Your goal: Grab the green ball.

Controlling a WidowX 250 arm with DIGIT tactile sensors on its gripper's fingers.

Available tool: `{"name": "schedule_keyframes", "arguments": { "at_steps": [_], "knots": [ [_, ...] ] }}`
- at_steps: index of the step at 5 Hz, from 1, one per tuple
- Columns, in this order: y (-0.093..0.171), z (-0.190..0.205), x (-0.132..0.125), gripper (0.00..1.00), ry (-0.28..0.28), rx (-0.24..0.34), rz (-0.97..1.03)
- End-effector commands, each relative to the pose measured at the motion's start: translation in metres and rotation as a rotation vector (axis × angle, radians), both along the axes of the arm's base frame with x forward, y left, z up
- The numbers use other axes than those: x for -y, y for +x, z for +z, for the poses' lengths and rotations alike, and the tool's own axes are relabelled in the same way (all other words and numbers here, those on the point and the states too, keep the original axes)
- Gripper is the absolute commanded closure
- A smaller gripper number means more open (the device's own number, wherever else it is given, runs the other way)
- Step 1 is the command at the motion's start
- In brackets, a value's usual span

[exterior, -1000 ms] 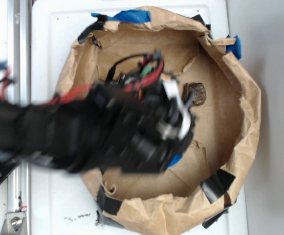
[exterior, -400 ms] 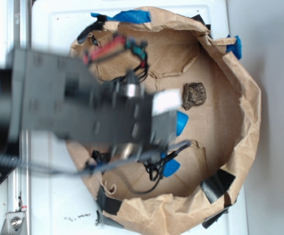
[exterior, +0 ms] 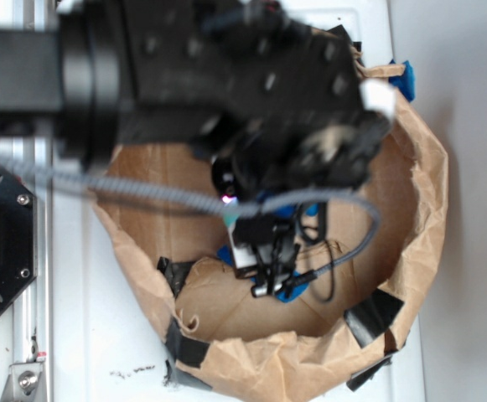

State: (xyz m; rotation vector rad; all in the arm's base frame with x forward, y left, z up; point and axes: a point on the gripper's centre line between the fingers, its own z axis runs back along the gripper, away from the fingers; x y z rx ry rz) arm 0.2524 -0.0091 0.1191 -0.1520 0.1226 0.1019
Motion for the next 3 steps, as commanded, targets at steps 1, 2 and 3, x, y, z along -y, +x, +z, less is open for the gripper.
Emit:
{"name": "schedule_keyframes", "arguments": {
  "at_steps": [1, 2, 3],
  "knots": [
    [0.0066, 0.0369, -0.0238, 1.00, 0.007, 0.156, 0.064],
    [0.0072, 0.0364, -0.0284, 1.00, 0.027, 0.219, 0.163],
    [0.0071, 0.0330, -0.0260, 1.00, 0.053, 0.242, 0.159]
  ]
}}
